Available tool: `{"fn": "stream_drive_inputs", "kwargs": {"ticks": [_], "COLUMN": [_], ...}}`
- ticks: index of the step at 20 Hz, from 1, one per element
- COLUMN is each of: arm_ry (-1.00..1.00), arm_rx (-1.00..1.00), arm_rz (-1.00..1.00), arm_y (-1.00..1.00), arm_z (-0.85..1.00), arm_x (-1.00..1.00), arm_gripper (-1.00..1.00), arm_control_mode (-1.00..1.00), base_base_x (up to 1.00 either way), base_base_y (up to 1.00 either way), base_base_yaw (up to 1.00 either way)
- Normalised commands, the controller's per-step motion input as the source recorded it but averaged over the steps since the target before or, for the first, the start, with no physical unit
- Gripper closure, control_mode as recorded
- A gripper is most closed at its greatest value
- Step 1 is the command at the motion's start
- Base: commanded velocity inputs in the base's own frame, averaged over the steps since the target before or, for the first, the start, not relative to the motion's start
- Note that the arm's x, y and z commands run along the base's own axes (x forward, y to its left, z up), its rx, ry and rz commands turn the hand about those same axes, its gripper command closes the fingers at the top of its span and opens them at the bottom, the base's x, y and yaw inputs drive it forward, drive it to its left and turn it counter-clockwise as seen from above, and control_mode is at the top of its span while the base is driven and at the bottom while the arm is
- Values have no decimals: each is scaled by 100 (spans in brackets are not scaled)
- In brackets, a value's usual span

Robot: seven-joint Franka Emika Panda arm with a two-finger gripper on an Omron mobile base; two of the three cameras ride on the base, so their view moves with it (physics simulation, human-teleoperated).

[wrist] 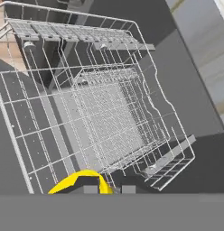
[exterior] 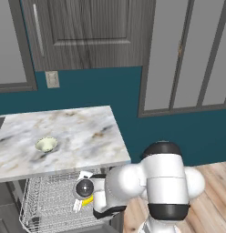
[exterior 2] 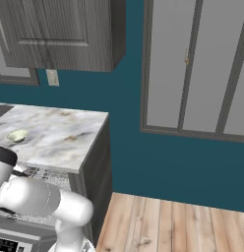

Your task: Pick up the cup and bowl from the counter, place them in the dishwasher, and close the dishwasher door.

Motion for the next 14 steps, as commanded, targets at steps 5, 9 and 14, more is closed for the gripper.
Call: {"fn": "stream_drive_inputs", "kwargs": {"ticks": [5,9,14], "arm_ry": [0,0,-1], "arm_rx": [-10,-7,-3], "arm_rz": [7,5,1], "arm_y": [9,1,0], "arm_z": [-38,-38,-11], "arm_x": [0,8,17], "arm_gripper": [100,100,100], "arm_control_mode": [-100,-100,-100], "base_base_x": [0,0,0], "base_base_y": [0,0,0], "base_base_yaw": [0,0,0]}}
